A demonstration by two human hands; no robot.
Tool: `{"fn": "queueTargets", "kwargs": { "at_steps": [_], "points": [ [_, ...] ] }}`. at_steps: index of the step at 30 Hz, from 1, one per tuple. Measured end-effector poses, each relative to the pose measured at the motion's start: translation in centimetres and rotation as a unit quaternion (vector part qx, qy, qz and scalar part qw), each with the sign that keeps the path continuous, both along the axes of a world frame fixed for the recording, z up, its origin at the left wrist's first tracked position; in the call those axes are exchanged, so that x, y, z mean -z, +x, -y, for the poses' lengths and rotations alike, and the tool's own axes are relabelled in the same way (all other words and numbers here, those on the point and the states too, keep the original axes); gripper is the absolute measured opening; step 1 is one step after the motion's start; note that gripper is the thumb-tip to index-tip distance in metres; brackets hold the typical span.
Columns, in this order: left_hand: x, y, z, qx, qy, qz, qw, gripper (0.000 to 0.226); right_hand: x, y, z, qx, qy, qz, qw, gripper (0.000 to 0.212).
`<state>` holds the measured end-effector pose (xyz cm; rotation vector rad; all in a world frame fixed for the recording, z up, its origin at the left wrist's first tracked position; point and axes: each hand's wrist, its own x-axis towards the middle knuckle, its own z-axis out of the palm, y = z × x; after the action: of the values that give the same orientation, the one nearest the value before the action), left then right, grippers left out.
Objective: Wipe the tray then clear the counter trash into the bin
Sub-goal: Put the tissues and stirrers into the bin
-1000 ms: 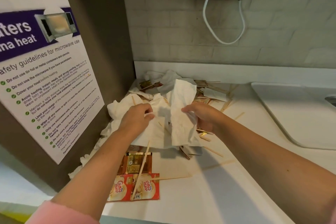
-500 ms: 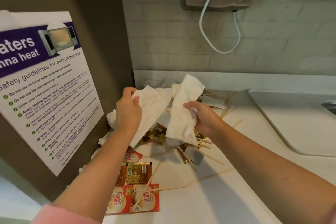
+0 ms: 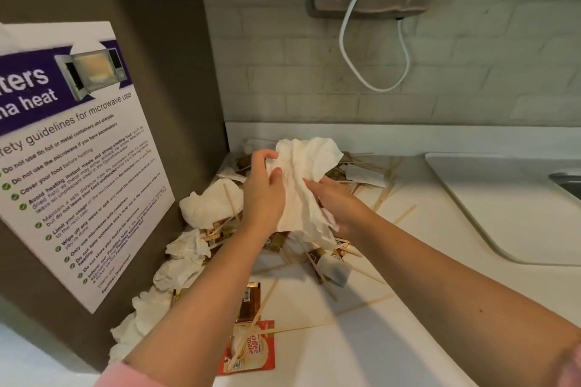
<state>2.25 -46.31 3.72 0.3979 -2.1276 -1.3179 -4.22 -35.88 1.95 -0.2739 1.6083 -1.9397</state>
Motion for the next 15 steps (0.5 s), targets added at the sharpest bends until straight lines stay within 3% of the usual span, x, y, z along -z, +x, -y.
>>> {"fn": "queueTargets", "kwargs": {
  "at_steps": [3, 5, 9, 15],
  "points": [
    [0.0, -0.3, -0.9, 0.049, 0.043, 0.029, 0.997, 0.019, 0.3, -0.2, -0.9, 0.029, 0.023, -0.009, 0.999, 0.037],
    [0.0, -0.6, -1.7, 0.09, 0.065, 0.049, 0.993, 0.031, 0.6, -0.3, -1.7, 0.046, 0.05, -0.027, 0.997, 0.037],
    [0.4, -1.1, -4.1, 0.147, 0.005, 0.107, 0.983, 0.055, 0.6, 0.0, -4.4, 0.054, 0.052, -0.062, 0.995, 0.022],
    [1.3, -0.7, -9.3, 0.197, 0.067, 0.104, 0.973, 0.051, 0.8, 0.8, -10.2, 0.065, 0.058, -0.042, 0.995, 0.025]
  ]
}}
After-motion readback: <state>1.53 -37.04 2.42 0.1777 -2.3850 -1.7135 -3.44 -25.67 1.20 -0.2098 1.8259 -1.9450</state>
